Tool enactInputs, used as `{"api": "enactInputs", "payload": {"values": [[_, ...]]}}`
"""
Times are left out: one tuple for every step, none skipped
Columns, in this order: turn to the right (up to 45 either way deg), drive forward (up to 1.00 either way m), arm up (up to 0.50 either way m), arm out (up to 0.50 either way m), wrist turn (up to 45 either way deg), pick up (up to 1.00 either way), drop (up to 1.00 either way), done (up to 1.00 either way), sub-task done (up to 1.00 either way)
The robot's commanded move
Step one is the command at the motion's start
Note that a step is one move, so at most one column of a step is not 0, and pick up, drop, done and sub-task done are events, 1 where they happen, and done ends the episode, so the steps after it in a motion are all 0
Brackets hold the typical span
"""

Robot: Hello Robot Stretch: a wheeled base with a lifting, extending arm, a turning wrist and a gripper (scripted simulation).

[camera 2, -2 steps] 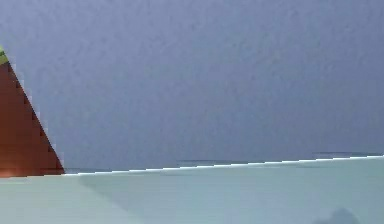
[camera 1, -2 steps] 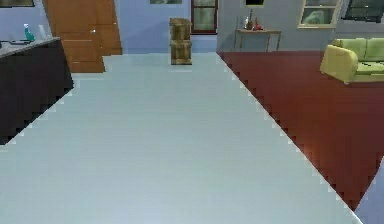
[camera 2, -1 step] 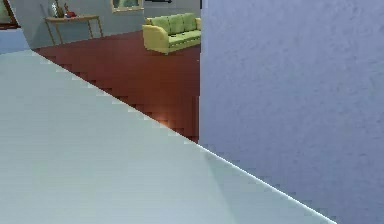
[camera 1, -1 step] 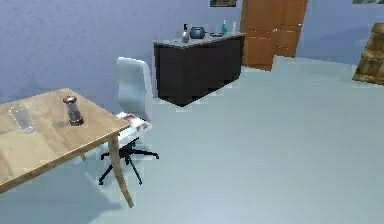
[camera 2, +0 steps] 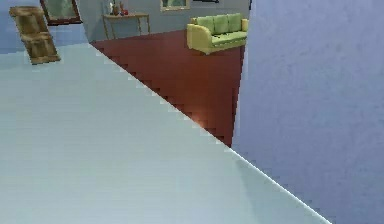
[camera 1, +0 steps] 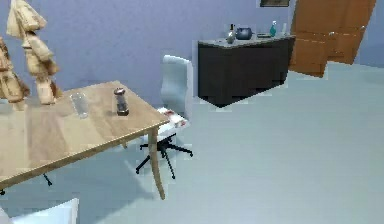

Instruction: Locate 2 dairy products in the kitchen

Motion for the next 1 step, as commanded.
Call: {"api": "enactInputs", "payload": {"values": [[0.0, 0.60, 0.00, 0.00, 0.0, 0.00, 0.00, 0.00, 0.00]]}}
